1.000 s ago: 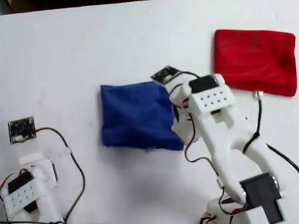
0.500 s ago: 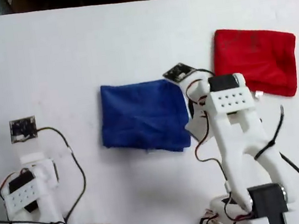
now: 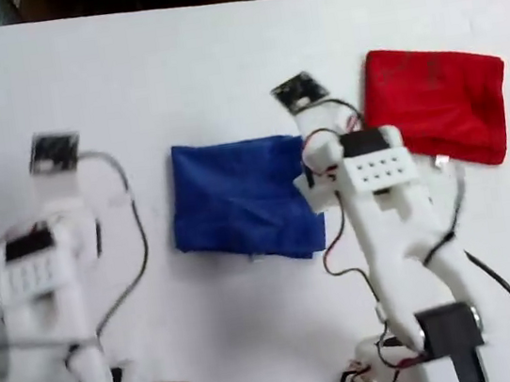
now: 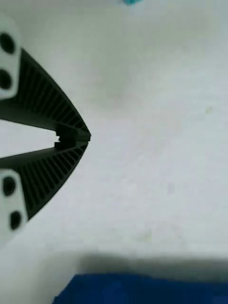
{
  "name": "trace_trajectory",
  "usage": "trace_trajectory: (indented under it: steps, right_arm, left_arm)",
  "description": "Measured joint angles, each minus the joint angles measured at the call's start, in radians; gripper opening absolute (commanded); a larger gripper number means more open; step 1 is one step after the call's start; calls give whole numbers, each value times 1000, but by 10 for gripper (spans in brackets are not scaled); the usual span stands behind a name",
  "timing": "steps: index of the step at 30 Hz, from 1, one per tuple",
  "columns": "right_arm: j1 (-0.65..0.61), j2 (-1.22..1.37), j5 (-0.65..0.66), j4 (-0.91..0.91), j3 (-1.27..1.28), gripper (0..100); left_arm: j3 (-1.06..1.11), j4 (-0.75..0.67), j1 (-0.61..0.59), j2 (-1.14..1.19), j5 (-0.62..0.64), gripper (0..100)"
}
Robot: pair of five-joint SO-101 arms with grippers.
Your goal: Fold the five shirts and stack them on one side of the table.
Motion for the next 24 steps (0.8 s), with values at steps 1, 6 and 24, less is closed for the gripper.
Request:
trace_trajectory:
  steps: [1,6,24]
  right_arm:
    - [-3,11,0,-5,0,21]
    - [-5,17,-21,-8,18,21]
    - [-17,17,-239,2,86,20]
  left_arm:
    - [-84,37,29,72,14,25]
    - [-542,249,155,457,137,25]
    - [-1537,603,391,1267,451,26]
